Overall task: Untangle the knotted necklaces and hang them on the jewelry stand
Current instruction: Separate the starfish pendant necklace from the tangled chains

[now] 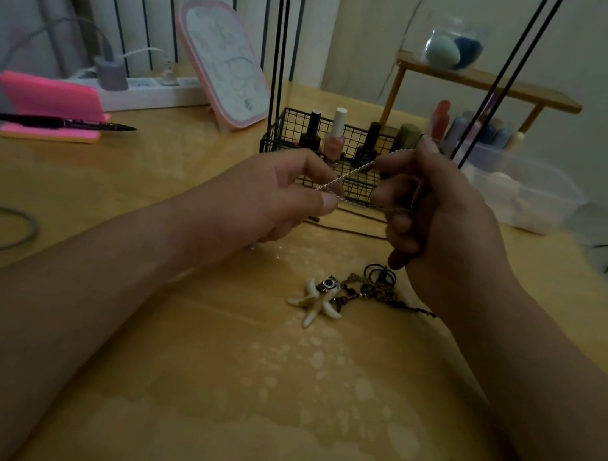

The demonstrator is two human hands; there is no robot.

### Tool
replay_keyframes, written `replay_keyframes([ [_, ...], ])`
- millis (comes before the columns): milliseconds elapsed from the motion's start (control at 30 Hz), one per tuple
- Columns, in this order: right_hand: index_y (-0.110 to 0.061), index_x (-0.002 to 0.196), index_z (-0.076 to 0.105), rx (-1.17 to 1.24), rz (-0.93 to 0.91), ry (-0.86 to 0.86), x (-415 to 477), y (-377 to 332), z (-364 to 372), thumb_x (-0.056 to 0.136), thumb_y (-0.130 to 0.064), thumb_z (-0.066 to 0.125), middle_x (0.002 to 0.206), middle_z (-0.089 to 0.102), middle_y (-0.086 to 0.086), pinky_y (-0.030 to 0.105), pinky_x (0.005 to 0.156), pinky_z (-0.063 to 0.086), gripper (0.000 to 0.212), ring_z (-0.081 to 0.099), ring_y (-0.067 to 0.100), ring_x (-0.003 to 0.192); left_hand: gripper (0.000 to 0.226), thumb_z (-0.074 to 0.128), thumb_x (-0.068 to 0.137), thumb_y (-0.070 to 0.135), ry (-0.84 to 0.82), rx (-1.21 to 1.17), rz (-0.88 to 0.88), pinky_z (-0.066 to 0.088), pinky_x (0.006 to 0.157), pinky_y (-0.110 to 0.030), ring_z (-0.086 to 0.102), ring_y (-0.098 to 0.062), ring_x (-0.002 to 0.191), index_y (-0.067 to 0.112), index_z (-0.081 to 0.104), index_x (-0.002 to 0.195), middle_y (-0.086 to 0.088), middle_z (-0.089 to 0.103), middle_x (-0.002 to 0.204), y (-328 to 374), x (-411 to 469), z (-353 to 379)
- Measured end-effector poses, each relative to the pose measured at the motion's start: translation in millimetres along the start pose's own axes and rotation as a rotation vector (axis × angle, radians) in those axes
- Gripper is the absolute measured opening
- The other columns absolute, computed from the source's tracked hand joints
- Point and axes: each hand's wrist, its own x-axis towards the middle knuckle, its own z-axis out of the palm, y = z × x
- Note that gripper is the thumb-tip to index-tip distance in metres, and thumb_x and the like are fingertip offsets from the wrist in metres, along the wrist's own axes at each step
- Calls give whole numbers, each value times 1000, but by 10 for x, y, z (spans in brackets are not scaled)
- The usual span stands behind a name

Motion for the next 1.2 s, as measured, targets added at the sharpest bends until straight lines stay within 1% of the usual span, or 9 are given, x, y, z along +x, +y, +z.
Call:
replay_keyframes([
  [100,-30,95,80,-1,-13,1,-5,1,12,109,-48,42,63,53,0,31,50,21,44,34,14,52,12,64,100,13,8,20,29,27,45,-21,35,-9,50,10,64,112,3,47,61,-14,-2,13],
  [200,-29,102,80,-3,-21,42,0,0,0,109,-49,44,58,44,-1,31,47,23,42,30,13,48,8,62,102,17,17,33,50,32,45,-19,40,-9,50,12,68,103,-5,62,72,-20,8,2],
  [400,-29,96,81,-41,-55,140,-1,-20,-27,106,-51,48,72,55,-4,30,49,28,41,39,12,56,31,46,108,18,1,169,22,40,48,-17,52,-14,54,13,75,100,-6,76,87,-8,4,17],
  [567,-28,89,80,-1,-88,125,2,-47,-38,108,-46,48,79,58,-4,27,50,28,41,43,11,64,37,37,103,10,-1,112,-49,36,45,-25,42,-17,49,25,64,122,-11,71,74,-29,27,7],
  [733,-29,85,80,-9,-68,144,0,-44,-40,107,-48,49,78,59,-5,28,52,27,42,41,12,62,43,35,107,18,-32,109,-39,33,39,-24,37,-15,43,36,57,138,-9,65,65,-44,67,-36],
  [833,-29,85,80,-6,-62,144,-2,-44,-38,106,-48,49,77,59,-6,28,51,27,42,40,12,61,31,49,107,34,-57,36,14,28,42,-23,33,-13,45,38,66,133,-5,47,55,-31,16,-28],
  [967,-27,87,81,26,-27,185,17,-30,-38,106,-48,51,77,59,-6,24,48,27,42,41,9,59,28,61,94,31,-126,-226,28,14,48,-34,24,-15,44,16,75,114,-4,34,52,-51,37,-40],
  [1067,-22,97,77,82,30,225,35,-12,-55,106,-47,52,79,60,-4,22,48,28,36,43,8,59,18,63,98,30,-174,-260,38,18,50,-31,32,-15,49,15,72,102,-7,50,68,-46,32,-66],
  [1200,-22,79,71,-4,79,287,26,-5,-41,106,-47,51,73,61,-6,24,50,30,42,45,7,57,23,55,91,31,-193,-288,-1,37,54,-24,56,-13,75,19,75,92,2,67,102,-56,49,-56],
])
